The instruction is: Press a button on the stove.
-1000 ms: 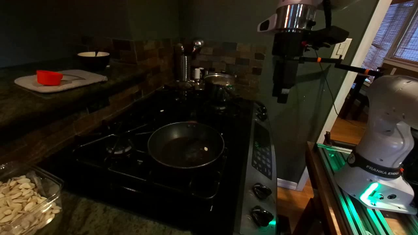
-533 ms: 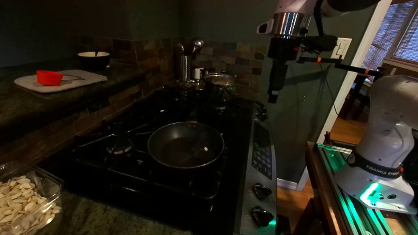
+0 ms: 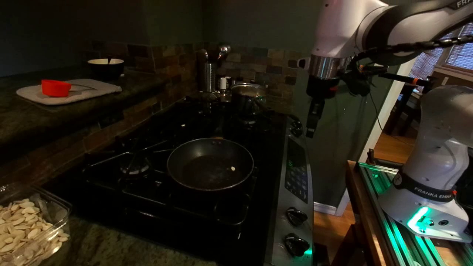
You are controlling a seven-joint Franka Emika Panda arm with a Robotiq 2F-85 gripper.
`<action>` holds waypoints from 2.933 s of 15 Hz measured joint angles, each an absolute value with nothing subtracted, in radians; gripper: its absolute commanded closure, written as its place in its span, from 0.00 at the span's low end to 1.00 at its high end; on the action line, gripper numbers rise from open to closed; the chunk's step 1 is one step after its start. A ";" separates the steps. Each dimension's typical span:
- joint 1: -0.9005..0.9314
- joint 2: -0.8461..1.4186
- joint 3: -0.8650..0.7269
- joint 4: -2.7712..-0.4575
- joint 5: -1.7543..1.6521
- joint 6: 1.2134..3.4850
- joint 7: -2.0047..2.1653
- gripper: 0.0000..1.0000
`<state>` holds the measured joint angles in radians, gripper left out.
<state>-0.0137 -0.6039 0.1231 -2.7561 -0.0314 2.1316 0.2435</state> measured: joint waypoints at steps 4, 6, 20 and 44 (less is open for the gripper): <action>0.008 -0.562 0.130 -2.760 -0.009 2.132 0.247 0.93; 0.022 -0.542 0.128 -2.757 0.010 2.133 0.247 0.99; 0.009 -0.446 0.122 -2.753 0.010 2.146 0.249 1.00; 0.005 -0.156 0.098 -2.746 -0.061 2.387 0.266 1.00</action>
<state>0.0048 -0.1564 0.0980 -2.7455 -0.0608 2.3871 0.2657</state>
